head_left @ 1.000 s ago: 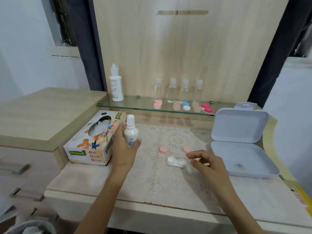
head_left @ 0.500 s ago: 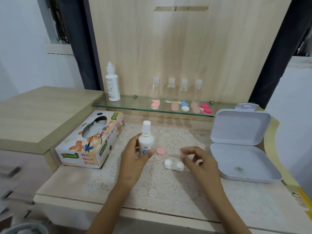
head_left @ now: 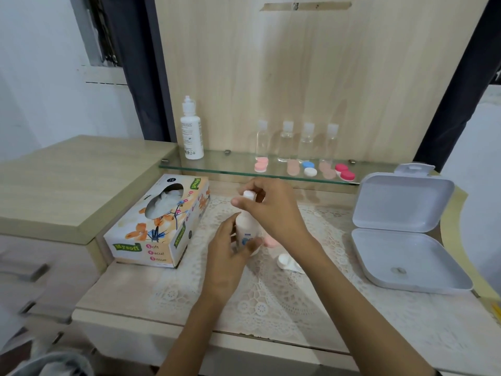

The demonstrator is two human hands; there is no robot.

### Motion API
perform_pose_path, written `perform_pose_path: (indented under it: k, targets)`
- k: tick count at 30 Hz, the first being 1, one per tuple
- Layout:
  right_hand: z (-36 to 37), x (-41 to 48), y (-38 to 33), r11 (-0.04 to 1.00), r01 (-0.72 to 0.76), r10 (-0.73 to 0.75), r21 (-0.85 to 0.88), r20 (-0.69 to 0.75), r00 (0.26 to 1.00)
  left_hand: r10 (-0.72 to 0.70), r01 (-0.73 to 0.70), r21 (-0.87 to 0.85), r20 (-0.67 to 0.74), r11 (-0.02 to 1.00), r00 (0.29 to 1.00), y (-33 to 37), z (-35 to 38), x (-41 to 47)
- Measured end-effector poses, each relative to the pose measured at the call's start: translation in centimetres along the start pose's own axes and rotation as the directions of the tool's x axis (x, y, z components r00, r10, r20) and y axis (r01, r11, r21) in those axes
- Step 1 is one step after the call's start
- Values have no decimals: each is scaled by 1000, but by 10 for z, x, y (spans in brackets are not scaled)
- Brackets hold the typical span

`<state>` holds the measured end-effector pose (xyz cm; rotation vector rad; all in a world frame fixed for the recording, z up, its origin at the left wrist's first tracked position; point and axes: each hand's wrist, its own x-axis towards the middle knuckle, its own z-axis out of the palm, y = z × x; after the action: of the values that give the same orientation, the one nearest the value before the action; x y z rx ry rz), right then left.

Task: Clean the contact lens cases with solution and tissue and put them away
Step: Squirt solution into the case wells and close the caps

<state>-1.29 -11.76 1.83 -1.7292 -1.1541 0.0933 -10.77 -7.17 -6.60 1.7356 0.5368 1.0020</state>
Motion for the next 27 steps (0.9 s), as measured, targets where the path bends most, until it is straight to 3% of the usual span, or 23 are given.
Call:
perform_pose_path:
  k: [3,7,11,14,21,22,24,26,27]
  targets:
    - [-11,7,-7,999,41,-42,12,49,998,-9,9,-19,2,1000,1000,-1,-1,1]
    - [-33,23,4,995,27,-22,95,-52,998,-9,9,-21,3,1000,1000,-5,-1,1]
    - [-40,28,47,982,-114,117,-154,12,993,-16,16,-15,-7,1000,1000,-9,-1,2]
    - [-35,22,80,911,-117,166,-395,93,982,-17,17,-31,-5,999,1000,-8,0,3]
    - [-29,11,101,910,-96,151,-402,107,983,-16,15,-29,-16,999,1000,-6,-1,2]
    - [-29,9,94,928,-65,100,-366,77,992,-13,13,-26,-19,1000,1000,-5,0,2]
    - [-29,-1,76,990,-36,39,-134,17,999,-6,5,-27,-27,1000,1000,-5,0,2]
    - [-27,-12,57,990,-79,69,117,93,993,-10,9,-31,-31,999,999,-6,0,2]
    - [-24,-17,50,979,-124,96,159,172,980,-12,11,-26,-31,1000,999,-7,0,3]
